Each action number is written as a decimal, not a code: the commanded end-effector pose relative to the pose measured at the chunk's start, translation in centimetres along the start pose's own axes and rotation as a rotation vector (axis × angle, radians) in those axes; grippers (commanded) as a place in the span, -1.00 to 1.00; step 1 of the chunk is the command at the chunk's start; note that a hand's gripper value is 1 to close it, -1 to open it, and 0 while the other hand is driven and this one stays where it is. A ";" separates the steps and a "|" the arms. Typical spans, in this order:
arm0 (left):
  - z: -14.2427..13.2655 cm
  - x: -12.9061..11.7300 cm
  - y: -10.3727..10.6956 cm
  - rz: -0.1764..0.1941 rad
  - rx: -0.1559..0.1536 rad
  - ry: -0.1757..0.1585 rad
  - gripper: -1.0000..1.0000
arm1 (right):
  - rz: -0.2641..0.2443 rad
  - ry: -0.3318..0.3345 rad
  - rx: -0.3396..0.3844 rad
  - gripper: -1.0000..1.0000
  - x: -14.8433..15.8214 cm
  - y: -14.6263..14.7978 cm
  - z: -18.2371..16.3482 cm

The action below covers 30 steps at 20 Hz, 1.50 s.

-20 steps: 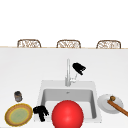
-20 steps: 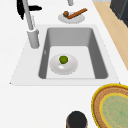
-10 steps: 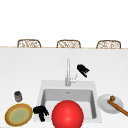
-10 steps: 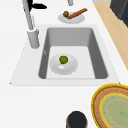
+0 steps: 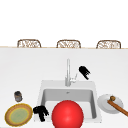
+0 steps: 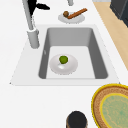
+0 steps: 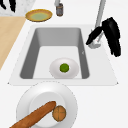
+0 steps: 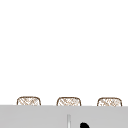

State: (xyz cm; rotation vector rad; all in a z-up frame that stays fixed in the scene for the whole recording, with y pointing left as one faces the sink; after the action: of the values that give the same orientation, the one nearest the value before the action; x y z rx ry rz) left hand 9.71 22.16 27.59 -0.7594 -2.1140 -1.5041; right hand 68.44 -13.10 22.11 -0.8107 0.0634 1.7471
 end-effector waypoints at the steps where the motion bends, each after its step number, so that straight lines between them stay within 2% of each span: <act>1: 0.0 0.0 0.0 0.000 0.000 0.000 0.00 | -0.060 -0.108 -0.014 -1.00 0.0 0.5 -0.1; 9: 0.0 0.0 0.0 0.000 0.000 0.000 0.00 | -0.134 -0.261 -0.047 -1.00 -0.2 2.4 -0.1; 23: 0.0 0.0 0.0 0.000 0.000 0.000 0.00 | -0.290 -0.529 -0.128 -1.00 0.7 11.5 1.0; 26: 0.0 0.0 0.0 0.000 0.000 0.000 0.00 | -0.293 -0.534 -0.125 -1.00 0.2 13.3 1.5; 30: 0.0 0.0 0.0 0.000 0.000 0.000 0.00 | -0.349 -0.569 -0.137 -1.00 0.0 15.0 2.2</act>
State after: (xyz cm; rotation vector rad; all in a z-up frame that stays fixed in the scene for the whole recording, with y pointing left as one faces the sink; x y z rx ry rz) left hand 9.71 22.16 27.59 -0.7594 -2.1140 -1.5041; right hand 55.49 -16.83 18.48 -0.3821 -0.4940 1.6499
